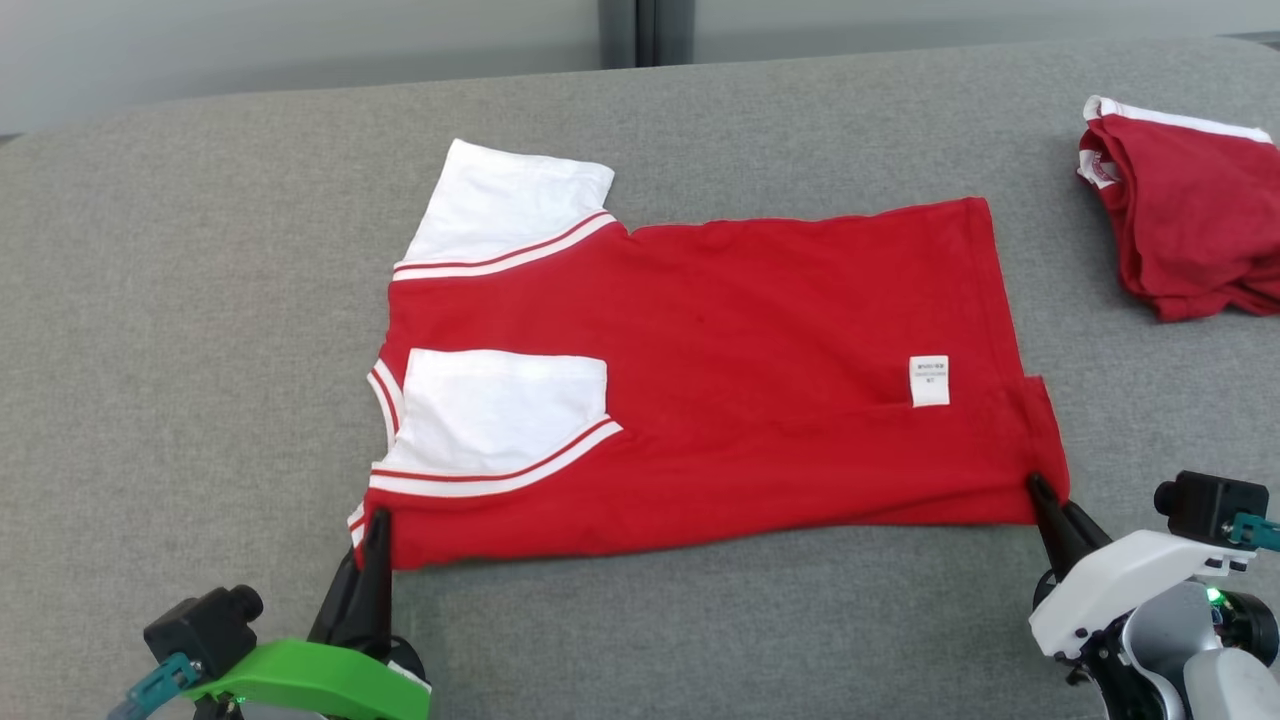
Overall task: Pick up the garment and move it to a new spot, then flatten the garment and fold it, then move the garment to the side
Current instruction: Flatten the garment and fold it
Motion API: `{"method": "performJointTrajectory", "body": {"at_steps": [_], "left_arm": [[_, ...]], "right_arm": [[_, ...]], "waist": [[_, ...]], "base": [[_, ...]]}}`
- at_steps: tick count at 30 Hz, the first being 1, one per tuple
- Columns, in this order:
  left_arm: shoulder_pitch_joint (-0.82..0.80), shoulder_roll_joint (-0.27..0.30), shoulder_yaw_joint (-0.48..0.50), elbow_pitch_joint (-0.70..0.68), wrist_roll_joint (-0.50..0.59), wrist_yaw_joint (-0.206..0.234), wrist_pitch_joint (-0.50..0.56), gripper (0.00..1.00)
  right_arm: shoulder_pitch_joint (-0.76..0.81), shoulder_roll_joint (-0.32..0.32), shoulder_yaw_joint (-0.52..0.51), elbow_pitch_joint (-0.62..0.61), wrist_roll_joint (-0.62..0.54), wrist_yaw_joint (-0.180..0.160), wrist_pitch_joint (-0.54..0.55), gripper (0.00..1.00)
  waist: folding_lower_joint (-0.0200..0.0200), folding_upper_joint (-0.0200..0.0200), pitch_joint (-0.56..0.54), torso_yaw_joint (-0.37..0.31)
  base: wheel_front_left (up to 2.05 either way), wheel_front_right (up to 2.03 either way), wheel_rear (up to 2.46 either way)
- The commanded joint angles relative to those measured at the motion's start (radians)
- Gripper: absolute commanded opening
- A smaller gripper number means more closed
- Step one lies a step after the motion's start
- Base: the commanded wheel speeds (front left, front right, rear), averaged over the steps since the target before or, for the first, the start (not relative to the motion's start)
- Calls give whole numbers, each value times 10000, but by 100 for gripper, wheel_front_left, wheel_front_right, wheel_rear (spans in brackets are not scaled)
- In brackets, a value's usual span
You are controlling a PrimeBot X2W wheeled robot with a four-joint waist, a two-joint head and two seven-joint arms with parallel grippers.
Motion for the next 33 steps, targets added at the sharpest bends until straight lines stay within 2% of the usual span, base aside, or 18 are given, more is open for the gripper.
{"method": "performJointTrajectory", "body": {"at_steps": [1,5,7,8,9,10,11,12,18,22,24,28,33], "left_arm": [[175,56,-7,63,-58,61,35,0],[290,205,14,273,79,151,21,0],[318,203,4,390,72,149,35,0],[332,213,-2,429,43,148,70,0],[356,237,-14,458,-5,138,123,0],[373,267,-34,471,-7,136,182,8],[379,305,-63,462,21,144,226,49],[388,337,-87,440,54,155,266,100],[38,781,-47,80,489,303,279,100],[-841,1504,-134,-211,1178,294,608,100],[-1564,1947,-176,-345,1577,293,926,100],[-3426,2663,-258,-572,1972,-5,1815,100],[-6131,3332,-228,-206,1831,-460,3195,100]], "right_arm": [[138,-50,2,64,-209,-10,-174,0],[193,-50,10,270,-575,-10,-459,0],[221,-53,-19,357,-693,-12,-596,14],[233,-55,-27,373,-713,-12,-618,33],[253,-50,-20,384,-746,-10,-675,60],[270,-49,-22,384,-748,-10,-709,100],[315,-47,-29,388,-747,-10,-747,100],[351,-45,-41,386,-783,-10,-765,100],[358,-47,-122,41,-1033,-10,-1012,100],[4,-44,-165,-361,-1351,-10,-1178,100],[-203,-46,-119,-514,-1528,-10,-1175,100],[-805,-44,201,-771,-1959,-10,-1021,100],[-1813,-44,808,-866,-2320,-10,-915,100]], "waist": [[0,-1,13,-26],[0,-1,-24,-51],[0,-1,-81,-56],[0,-1,-108,-58],[0,-1,-146,-67],[0,-1,-171,-79],[0,-1,-205,-94],[0,-1,-224,-106],[0,-1,-233,-205],[0,-1,-89,-322],[0,-1,30,-392],[0,-1,448,-642],[0,-1,1253,-1197]], "base": [[0,0,0],[0,0,0],[0,0,0],[0,0,0],[0,0,0],[0,0,0],[0,0,0],[0,0,0],[0,0,0],[0,0,0],[0,0,0],[0,0,0],[0,0,0]]}}
